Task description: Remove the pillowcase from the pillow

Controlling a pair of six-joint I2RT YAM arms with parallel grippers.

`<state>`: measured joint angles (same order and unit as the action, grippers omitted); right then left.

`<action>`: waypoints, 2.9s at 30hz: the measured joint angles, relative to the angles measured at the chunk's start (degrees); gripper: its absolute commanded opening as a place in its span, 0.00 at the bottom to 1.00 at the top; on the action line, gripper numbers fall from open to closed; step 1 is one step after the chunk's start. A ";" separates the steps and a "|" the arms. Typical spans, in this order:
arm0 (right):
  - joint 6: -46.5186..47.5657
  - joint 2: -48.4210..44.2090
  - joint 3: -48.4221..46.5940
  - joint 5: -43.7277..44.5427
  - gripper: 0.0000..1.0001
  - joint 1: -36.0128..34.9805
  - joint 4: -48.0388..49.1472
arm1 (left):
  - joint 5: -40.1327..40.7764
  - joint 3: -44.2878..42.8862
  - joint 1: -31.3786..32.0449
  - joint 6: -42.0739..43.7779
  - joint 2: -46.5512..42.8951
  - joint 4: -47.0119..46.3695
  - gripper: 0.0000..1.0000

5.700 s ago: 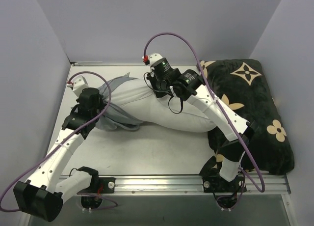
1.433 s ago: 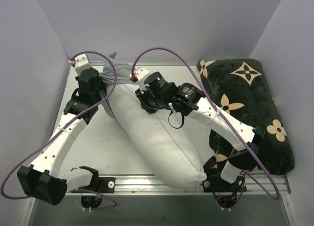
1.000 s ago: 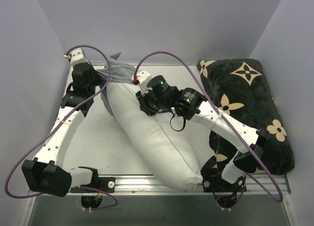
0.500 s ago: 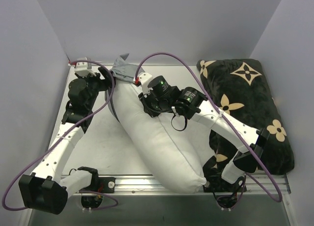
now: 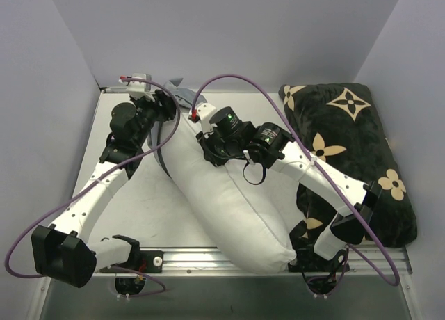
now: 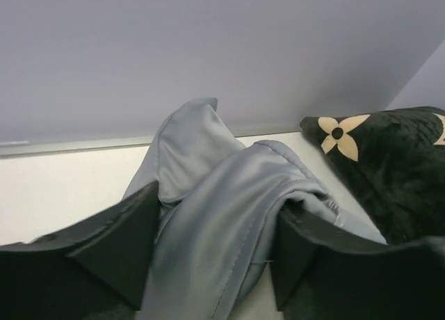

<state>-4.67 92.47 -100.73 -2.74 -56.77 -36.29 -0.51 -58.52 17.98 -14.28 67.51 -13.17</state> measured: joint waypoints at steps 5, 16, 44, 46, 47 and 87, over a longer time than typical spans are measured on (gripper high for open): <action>0.00 -0.02 0.20 0.09 0.00 -0.07 0.70 | 5.49 -3.80 0.42 -0.15 3.87 1.27 0.36; 0.00 -5.42 6.36 -0.72 0.00 -2.03 5.29 | 17.18 -13.99 -6.23 -4.15 12.33 10.75 0.18; -3.28 -10.34 -4.15 20.13 0.00 7.63 6.97 | 23.19 -8.81 -16.57 -17.16 15.43 26.21 0.00; -2.89 -8.70 -4.22 22.18 0.00 8.31 9.05 | 23.98 -8.83 -17.53 -17.97 15.67 28.94 0.00; -2.75 -7.65 -4.22 23.17 0.00 8.57 9.94 | 24.13 -8.81 -18.23 -18.36 15.72 30.23 0.00; -22.27 -0.20 7.58 -5.81 1.00 9.33 28.11 | 2.62 -4.42 -10.54 -9.60 -11.56 39.32 0.91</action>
<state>-26.94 92.27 -93.14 -8.56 -47.44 -8.19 2.11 -62.94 7.44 -23.88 55.94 26.15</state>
